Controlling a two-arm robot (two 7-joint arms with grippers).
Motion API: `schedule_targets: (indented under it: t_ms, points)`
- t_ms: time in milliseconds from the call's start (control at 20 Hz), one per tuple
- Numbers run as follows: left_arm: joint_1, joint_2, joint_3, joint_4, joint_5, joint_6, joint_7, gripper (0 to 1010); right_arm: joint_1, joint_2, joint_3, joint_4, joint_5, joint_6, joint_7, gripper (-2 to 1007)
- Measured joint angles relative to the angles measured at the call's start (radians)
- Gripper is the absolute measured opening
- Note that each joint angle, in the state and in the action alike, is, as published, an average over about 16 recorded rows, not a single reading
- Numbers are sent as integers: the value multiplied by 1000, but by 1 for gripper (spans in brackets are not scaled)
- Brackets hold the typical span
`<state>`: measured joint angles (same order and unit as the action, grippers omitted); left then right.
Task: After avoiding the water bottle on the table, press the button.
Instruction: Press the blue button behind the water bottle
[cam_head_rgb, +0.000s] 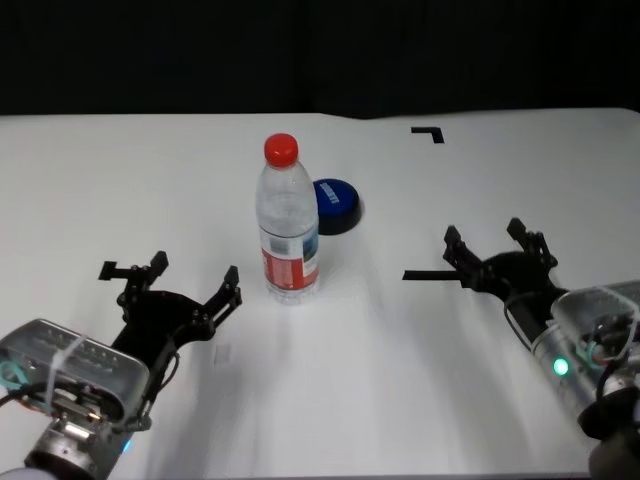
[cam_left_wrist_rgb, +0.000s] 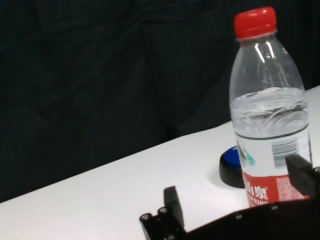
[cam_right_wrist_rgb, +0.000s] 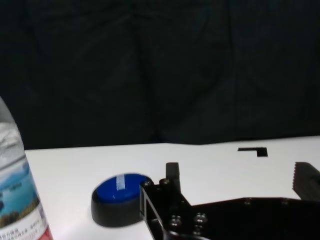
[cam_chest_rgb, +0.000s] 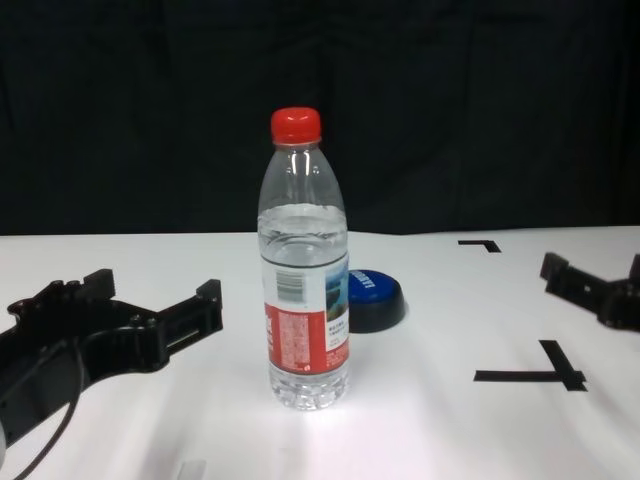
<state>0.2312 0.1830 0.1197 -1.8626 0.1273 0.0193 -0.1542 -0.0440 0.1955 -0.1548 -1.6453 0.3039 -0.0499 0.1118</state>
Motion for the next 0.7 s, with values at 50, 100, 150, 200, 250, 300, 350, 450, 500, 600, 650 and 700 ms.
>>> schedule_targets:
  t_ms: [50, 100, 150, 200, 250, 300, 350, 450, 500, 600, 650, 700]
  points:
    - [0, 0, 0, 0, 0, 0, 0, 1003, 2, 4, 9, -2, 14, 3, 17, 1003]
    - [0, 0, 0, 0, 0, 0, 0, 1003, 4, 9, 17, -3, 29, 7, 34, 1003]
    - [0, 0, 0, 0, 0, 0, 0, 1003, 6, 14, 25, -5, 45, 12, 50, 1003]
    - [0, 0, 0, 0, 0, 0, 0, 1003, 8, 19, 32, -7, 60, 18, 66, 1003]
    - [0, 0, 0, 0, 0, 0, 0, 1003, 9, 25, 38, -9, 77, 23, 82, 1002]
    - [0, 0, 0, 0, 0, 0, 0, 1003, 11, 30, 44, -11, 93, 29, 98, 1002]
    - [0, 0, 0, 0, 0, 0, 0, 1003, 12, 36, 49, -12, 109, 36, 113, 1002]
    - [0, 0, 0, 0, 0, 0, 0, 1003, 15, 48, 57, -15, 139, 49, 141, 1002]
    - [0, 0, 0, 0, 0, 0, 0, 1003, 17, 54, 60, -16, 154, 55, 154, 1002]
    - [0, 0, 0, 0, 0, 0, 0, 1003, 21, 68, 63, -16, 184, 69, 181, 1002]
    - [0, 0, 0, 0, 0, 0, 0, 1003, 24, 75, 64, -16, 197, 76, 193, 1002]
    - [0, 0, 0, 0, 0, 0, 0, 1003, 28, 82, 63, -14, 209, 82, 204, 1002]
